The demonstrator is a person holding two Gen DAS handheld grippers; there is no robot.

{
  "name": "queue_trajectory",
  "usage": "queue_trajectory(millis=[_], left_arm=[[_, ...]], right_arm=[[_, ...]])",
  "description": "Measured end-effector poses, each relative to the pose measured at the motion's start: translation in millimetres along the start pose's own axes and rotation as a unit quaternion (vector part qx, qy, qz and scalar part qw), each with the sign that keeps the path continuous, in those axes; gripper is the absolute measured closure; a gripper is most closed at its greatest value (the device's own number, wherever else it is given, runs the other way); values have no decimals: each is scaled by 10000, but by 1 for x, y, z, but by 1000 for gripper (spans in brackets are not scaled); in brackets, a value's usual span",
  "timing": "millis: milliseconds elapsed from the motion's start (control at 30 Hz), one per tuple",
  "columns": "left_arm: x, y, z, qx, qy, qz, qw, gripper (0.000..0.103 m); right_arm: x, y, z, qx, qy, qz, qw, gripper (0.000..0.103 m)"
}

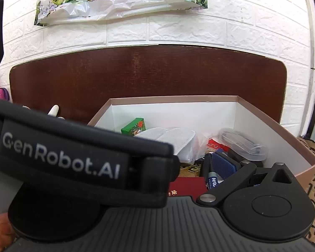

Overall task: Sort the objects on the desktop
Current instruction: 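Lower the grey insole into the cardboard box and open the left tool, then withdraw the left tool from the box toward the orange-white medicine box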

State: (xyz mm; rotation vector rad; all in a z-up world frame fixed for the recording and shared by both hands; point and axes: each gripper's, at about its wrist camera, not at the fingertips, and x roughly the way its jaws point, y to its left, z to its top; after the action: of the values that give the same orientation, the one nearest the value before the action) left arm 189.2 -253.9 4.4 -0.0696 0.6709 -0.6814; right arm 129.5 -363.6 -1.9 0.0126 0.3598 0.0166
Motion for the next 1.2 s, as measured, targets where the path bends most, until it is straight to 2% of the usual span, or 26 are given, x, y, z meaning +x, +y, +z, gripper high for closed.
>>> queue_trajectory(millis=[567, 800, 1033, 1200], left_arm=[[-32, -14, -11, 156, -226, 99, 9996, 0], [-57, -19, -19, 214, -490, 149, 9985, 0], [-87, -15, -38, 102, -689, 338, 9970, 0], [-105, -6, -49, -144, -619, 583, 9963, 0]], right_arm=[[-12, 9, -3, 129, -65, -14, 9999, 0], [-32, 15, -5, 164, -191, 45, 9997, 0], [-50, 33, -11, 91, -288, 241, 9993, 0], [-62, 43, -19, 212, -259, 388, 9987, 0]])
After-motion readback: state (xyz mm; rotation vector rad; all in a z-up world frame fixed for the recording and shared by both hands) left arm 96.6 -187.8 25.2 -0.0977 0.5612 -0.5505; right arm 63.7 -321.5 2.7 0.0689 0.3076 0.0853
